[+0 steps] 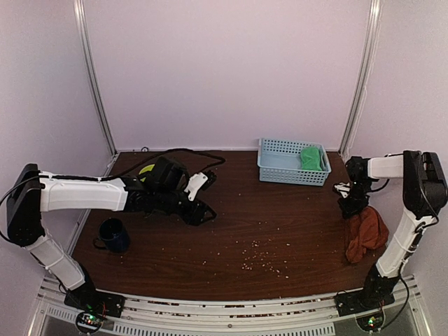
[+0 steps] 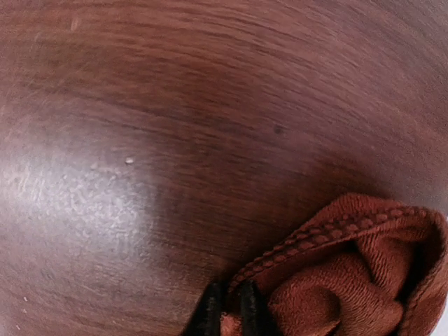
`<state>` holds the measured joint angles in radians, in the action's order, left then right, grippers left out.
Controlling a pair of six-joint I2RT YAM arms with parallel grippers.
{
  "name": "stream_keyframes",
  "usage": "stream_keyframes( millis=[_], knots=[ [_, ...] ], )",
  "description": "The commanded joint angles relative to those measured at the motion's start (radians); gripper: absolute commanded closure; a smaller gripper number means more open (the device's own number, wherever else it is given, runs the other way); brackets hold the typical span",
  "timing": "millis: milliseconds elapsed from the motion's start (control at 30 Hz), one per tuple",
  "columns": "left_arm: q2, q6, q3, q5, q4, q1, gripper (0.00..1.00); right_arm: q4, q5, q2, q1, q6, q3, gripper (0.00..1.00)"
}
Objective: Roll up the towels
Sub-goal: Pick up the towel from the corner of the board, then place the towel at the center of the board.
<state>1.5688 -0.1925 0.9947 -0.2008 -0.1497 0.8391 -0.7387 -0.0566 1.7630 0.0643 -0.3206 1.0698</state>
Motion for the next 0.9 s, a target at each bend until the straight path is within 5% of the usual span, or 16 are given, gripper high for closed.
stream_keyframes(
  millis=[0,267,400,567,867],
  knots=[
    [0.001,-0.004,0.003,0.007,0.041,0.005,0.47,-0.049,-0.16,0.046,0.006,-0.018,0.024,0.93],
    [0.004,0.02,0.03,0.057,-0.001,0.005,0.47,-0.17,-0.42,-0.098,-0.096,-0.163,0.06,1.0],
    [0.004,0.028,0.051,0.1,-0.011,0.005,0.47,-0.328,-0.638,-0.233,-0.255,-0.249,0.223,1.0],
    [0.003,0.022,0.085,0.14,-0.024,0.004,0.47,-0.477,-0.934,-0.297,-0.283,-0.325,0.446,1.0],
    [-0.028,0.028,0.075,0.123,-0.007,0.004,0.46,-0.327,-0.855,-0.263,-0.087,-0.244,0.26,1.0]
  ],
)
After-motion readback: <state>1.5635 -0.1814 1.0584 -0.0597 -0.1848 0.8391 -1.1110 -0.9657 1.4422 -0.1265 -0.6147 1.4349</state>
